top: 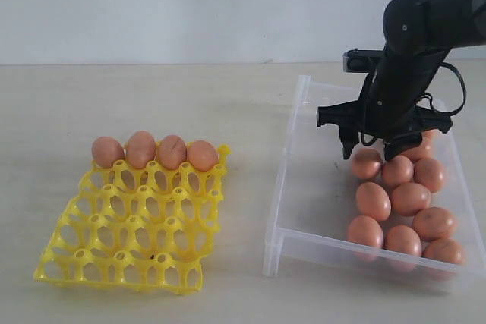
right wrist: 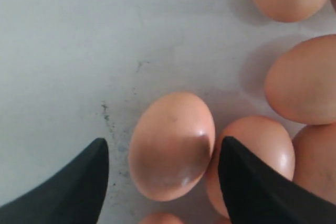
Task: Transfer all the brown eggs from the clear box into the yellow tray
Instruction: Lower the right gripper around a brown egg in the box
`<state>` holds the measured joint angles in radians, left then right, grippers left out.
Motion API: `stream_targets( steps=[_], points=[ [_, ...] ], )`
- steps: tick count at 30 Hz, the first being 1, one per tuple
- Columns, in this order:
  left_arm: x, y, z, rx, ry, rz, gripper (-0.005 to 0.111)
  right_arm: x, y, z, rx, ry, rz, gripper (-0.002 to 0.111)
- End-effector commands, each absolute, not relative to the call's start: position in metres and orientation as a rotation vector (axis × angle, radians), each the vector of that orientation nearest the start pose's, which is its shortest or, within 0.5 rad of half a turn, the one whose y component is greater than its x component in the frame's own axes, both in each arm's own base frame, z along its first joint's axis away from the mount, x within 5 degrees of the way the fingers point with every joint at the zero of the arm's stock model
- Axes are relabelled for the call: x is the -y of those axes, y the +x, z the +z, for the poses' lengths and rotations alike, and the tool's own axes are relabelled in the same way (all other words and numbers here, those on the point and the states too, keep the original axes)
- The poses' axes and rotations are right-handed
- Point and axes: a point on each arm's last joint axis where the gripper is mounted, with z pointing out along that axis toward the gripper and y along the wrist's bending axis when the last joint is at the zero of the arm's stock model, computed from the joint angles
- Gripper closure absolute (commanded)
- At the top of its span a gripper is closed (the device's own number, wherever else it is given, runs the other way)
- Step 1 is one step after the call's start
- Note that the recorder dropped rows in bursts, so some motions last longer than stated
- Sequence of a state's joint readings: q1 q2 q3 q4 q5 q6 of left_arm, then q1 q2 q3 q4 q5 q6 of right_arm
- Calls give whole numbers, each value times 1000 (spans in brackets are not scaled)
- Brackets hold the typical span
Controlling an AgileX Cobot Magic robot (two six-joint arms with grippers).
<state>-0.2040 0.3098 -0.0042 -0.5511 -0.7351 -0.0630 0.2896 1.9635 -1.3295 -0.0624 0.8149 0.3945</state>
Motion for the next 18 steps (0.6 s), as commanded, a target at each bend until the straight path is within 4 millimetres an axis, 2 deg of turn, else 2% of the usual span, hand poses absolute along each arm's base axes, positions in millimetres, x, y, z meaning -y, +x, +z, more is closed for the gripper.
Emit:
stream_targets(
  steps=[1, 3, 7, 11, 13, 15, 18],
  points=[
    [-17, 74, 247, -1077, -480, -407, 103, -106, 378, 162, -2914, 112, 12, 56],
    [-17, 74, 247, -1077, -480, -407, 103, -107, 379, 159, -2916, 111, 12, 56],
    [-17, 74, 247, -1077, -480, -407, 103, -107, 380, 146, -2946, 127, -9, 67],
    [-17, 74, 247, -1077, -480, -407, 103, -106, 381, 136, -2963, 108, -31, 71],
    [-17, 74, 247, -1077, -480, -407, 103, -106, 383, 137, -2946, 55, -41, 84],
    [-17, 74, 247, -1077, -480, -407, 103, -106, 384, 137, -2935, -13, -40, 107],
    [-17, 74, 247, -1077, -480, -407, 103, -108, 388, 138, -2887, -75, -20, 108]
  ],
)
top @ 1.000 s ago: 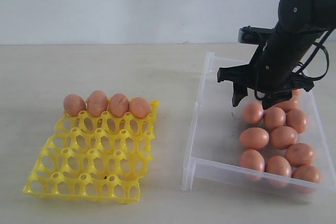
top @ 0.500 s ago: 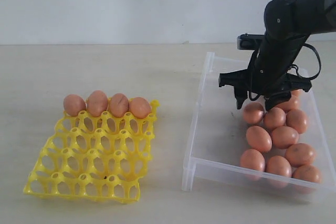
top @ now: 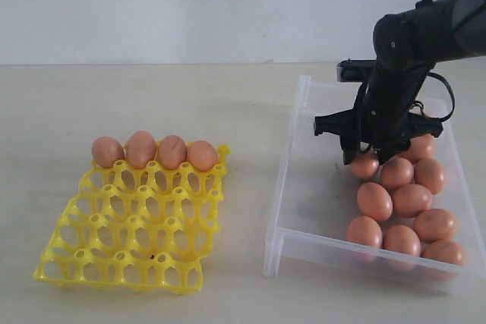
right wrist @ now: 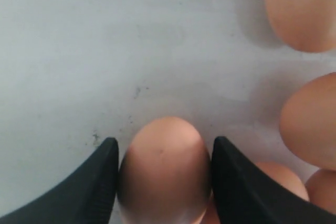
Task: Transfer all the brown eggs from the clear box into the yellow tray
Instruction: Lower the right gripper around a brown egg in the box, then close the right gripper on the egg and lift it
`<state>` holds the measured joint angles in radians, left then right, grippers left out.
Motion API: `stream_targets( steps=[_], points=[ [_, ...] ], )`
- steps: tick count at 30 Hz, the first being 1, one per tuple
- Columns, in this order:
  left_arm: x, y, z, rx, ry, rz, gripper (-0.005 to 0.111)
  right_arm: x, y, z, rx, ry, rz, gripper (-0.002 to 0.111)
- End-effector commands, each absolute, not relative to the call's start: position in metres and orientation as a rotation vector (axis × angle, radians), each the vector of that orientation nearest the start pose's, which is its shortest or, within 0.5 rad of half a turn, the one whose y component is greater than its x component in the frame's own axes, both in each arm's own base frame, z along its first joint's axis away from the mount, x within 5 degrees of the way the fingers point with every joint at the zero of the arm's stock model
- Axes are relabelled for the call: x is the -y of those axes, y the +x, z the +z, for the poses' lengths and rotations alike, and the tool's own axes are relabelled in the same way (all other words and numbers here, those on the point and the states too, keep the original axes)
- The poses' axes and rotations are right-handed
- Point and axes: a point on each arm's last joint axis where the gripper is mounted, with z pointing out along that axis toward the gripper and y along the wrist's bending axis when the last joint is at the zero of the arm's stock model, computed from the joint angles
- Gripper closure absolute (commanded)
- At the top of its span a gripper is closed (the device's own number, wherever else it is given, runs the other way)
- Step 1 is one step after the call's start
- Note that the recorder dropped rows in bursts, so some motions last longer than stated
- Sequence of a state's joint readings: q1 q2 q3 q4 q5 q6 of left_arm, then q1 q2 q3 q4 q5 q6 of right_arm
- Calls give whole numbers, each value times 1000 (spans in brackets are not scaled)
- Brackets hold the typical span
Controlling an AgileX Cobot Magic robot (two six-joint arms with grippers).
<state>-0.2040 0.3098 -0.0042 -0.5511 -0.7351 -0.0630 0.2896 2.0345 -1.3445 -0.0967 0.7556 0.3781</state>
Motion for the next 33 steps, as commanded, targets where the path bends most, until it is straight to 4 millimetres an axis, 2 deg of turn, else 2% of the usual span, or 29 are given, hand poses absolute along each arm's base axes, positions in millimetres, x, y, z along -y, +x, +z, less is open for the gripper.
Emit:
stream_targets(
  steps=[1, 3, 6, 10, 17, 24, 26, 29, 33],
  points=[
    [-17, 74, 247, -1077, -480, -407, 103, -110, 391, 139, -2853, -89, -4, 108],
    [-17, 74, 247, -1077, -480, -407, 103, -116, 394, 142, -2792, -119, 26, 108],
    [-17, 74, 247, -1077, -480, -407, 103, -132, 393, 153, -2598, -202, 106, 108],
    [-17, 74, 247, -1077, -480, -407, 103, -141, 378, 170, -2331, -261, 232, 108],
    [-17, 74, 248, -1073, -480, -406, 103, -130, 341, 177, -1974, -227, 392, 108],
    [-17, 74, 248, -1075, -480, -406, 103, -112, 292, 164, -1572, -117, 521, 108],
    [-17, 74, 248, -1075, -480, -406, 103, -111, 284, 154, -1608, -137, 535, 108],
    [-17, 74, 248, -1075, -480, -406, 103, -121, 282, 152, -1602, -267, 578, 108],
    [-17, 74, 248, -1075, -480, -406, 103, -149, 282, 162, -1498, -605, 734, 108]
  ],
)
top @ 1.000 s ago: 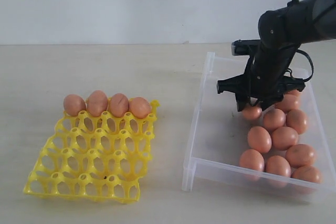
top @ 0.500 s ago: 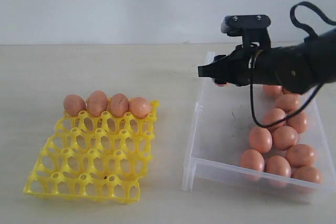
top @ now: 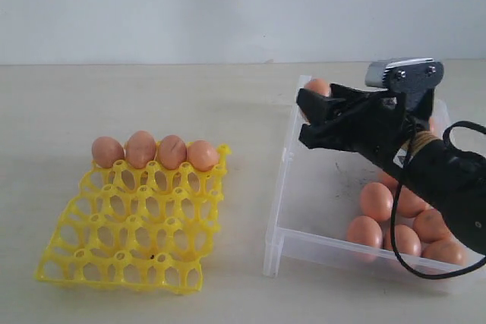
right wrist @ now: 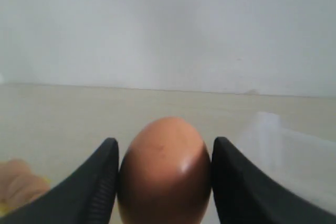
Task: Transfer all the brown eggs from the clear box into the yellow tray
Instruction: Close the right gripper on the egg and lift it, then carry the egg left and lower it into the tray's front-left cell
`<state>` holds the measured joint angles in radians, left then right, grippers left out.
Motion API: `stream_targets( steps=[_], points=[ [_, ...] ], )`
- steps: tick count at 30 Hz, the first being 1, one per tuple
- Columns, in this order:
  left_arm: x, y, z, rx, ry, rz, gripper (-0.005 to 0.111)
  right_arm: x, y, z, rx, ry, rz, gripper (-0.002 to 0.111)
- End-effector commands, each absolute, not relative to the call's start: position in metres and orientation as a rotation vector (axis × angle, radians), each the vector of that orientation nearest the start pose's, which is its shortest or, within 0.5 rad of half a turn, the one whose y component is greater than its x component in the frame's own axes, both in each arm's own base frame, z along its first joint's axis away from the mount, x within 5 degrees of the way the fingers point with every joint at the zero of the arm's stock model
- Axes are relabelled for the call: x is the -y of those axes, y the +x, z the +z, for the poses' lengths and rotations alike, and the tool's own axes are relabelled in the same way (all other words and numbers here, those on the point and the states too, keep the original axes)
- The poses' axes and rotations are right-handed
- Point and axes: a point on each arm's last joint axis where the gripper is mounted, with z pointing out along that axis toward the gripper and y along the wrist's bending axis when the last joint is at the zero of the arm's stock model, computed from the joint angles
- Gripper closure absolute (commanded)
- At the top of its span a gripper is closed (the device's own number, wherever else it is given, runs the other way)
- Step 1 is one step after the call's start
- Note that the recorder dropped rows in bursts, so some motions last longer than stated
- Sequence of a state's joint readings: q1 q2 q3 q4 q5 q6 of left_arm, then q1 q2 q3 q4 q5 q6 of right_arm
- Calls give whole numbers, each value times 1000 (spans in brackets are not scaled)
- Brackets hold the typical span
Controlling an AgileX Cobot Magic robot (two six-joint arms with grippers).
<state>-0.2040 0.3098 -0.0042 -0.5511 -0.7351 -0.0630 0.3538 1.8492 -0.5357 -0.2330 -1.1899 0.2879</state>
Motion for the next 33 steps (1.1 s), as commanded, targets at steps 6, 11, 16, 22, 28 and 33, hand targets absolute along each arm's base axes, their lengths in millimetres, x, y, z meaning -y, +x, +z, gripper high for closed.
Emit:
stream_targets(
  steps=[6, 11, 16, 22, 28, 33],
  points=[
    [-17, 74, 248, -1075, -480, -406, 103, -202, 287, 174, -1340, -879, 922, 108],
    [-17, 75, 247, -1079, -480, -407, 103, -245, 302, 165, -1305, -897, 1022, 108],
    [-17, 75, 247, -1079, -480, -407, 103, -310, 324, 142, -1280, -883, 1201, 108],
    [-17, 75, 247, -1079, -480, -407, 103, -358, 336, 115, -1276, -825, 1335, 108],
    [-17, 74, 248, -1073, -480, -406, 103, -363, 336, 104, -1264, -859, 1318, 108],
    [-17, 74, 248, -1075, -480, -406, 103, -364, 333, 97, -1302, -949, 1287, 108]
  ],
)
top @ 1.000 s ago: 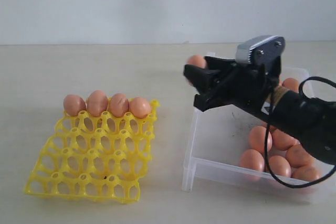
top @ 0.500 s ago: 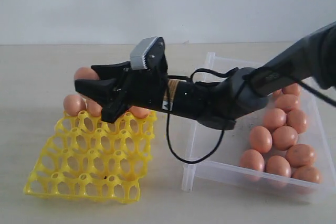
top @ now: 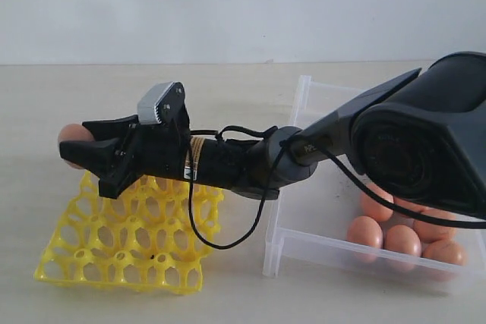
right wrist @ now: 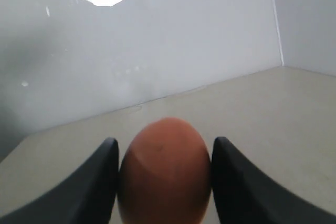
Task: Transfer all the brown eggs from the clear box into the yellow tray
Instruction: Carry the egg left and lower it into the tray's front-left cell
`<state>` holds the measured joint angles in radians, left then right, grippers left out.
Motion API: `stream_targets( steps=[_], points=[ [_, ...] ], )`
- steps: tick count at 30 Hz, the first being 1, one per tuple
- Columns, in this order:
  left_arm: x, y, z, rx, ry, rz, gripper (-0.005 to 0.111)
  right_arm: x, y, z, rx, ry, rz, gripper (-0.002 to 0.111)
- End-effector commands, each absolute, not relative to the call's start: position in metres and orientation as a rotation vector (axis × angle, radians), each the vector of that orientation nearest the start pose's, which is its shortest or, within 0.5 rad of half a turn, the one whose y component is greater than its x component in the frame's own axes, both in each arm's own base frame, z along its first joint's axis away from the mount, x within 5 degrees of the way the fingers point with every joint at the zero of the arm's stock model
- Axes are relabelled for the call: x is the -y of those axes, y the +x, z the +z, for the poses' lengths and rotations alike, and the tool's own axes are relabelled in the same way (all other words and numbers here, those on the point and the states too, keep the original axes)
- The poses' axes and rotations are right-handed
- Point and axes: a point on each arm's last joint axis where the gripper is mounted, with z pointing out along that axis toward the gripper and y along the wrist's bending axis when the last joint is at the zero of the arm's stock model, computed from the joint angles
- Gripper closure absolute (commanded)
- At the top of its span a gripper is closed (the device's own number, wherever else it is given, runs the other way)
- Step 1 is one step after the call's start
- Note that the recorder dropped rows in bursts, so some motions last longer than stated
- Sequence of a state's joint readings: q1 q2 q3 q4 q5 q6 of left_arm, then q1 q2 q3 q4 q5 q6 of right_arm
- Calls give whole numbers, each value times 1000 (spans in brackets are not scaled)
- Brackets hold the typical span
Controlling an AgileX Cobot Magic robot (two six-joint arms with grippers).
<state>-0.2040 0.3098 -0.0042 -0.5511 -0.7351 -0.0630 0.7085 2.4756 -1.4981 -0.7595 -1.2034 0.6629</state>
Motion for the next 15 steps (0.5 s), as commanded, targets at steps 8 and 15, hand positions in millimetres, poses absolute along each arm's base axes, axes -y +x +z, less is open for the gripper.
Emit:
stream_targets(
  steps=[8, 15],
  points=[
    [-17, 74, 248, -1075, -480, -406, 103, -364, 337, 83, -1500, -948, 1230, 108],
    [-17, 74, 248, -1075, -480, -406, 103, -366, 335, 80, -1509, -979, 1203, 108]
  ],
)
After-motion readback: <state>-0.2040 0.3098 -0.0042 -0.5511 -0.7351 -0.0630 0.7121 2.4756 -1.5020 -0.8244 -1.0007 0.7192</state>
